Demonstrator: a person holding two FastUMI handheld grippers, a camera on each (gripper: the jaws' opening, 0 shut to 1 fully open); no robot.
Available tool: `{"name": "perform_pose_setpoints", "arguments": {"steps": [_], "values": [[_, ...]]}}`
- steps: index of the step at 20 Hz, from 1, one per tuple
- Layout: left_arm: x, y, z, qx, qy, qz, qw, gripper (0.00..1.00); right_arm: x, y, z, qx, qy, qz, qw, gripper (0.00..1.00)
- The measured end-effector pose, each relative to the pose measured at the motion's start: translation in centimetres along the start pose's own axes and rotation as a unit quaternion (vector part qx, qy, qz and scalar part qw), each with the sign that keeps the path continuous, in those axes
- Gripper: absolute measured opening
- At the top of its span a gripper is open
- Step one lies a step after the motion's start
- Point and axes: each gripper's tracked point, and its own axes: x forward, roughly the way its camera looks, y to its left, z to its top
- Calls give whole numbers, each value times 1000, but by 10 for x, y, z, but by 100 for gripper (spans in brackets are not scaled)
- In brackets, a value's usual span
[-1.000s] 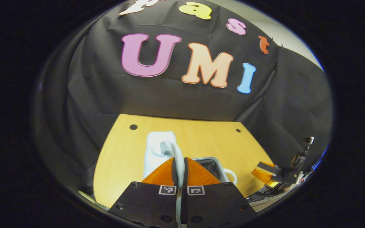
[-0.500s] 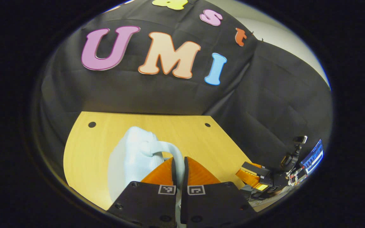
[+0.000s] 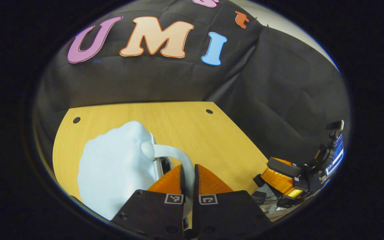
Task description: First open the suitcase, pack the skin care products into it, and then close the suitcase.
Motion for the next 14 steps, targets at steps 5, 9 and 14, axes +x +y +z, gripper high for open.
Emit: {"name": "perform_pose_setpoints", "arguments": {"steps": [5,9,14], "values": [[21,-28,-19,26,9,-1,1000,30,-9,-26,7,0,-6,-13,1000,95],[17,-38,8,47,-51,11,998,59,-9,-26,20,-2,-20,-8,1000,95],[-34,-20,90,76,-217,87,969,90,-9,-3,89,-23,-96,3,995,96]]}}
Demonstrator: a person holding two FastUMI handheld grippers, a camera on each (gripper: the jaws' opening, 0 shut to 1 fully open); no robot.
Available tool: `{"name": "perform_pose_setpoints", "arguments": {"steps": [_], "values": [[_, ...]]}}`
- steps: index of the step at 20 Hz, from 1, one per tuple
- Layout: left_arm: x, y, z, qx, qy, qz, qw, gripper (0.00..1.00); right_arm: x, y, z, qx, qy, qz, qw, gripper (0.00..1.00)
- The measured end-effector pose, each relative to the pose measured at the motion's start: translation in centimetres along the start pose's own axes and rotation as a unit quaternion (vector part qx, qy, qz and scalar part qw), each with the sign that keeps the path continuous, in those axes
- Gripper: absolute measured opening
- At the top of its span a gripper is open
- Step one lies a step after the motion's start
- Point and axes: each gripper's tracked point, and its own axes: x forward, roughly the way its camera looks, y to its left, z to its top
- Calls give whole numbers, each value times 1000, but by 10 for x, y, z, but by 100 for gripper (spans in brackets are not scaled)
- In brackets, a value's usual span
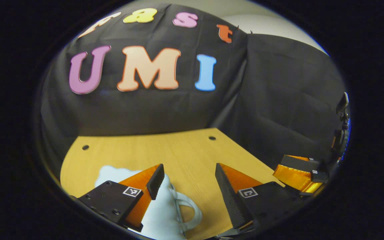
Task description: First open the suitcase, pack the skin care products into it, and then close the suitcase.
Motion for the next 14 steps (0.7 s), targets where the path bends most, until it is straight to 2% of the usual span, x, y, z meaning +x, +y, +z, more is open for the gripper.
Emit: {"name": "perform_pose_setpoints", "arguments": {"steps": [3,4,5,8,10,11,12,14], "values": [[-14,23,39,32,-67,61,995,94,2,22,59,-17,-70,10,997,96],[-17,25,49,43,-84,71,993,91,1,28,77,-22,-96,12,995,97],[-20,27,57,54,-91,81,991,95,-1,37,96,-27,-122,15,992,98],[-24,28,71,81,-107,87,987,96,-9,56,133,-41,-179,23,983,98],[-27,29,75,75,-112,91,987,96,-15,69,149,-50,-204,26,977,98],[-28,29,77,68,-118,92,987,95,-18,74,153,-52,-211,28,976,94],[-31,30,79,60,-120,94,987,96,-20,80,156,-53,-215,31,975,98],[-33,36,81,56,-123,97,986,96,-21,88,157,-55,-217,36,974,98]]}}
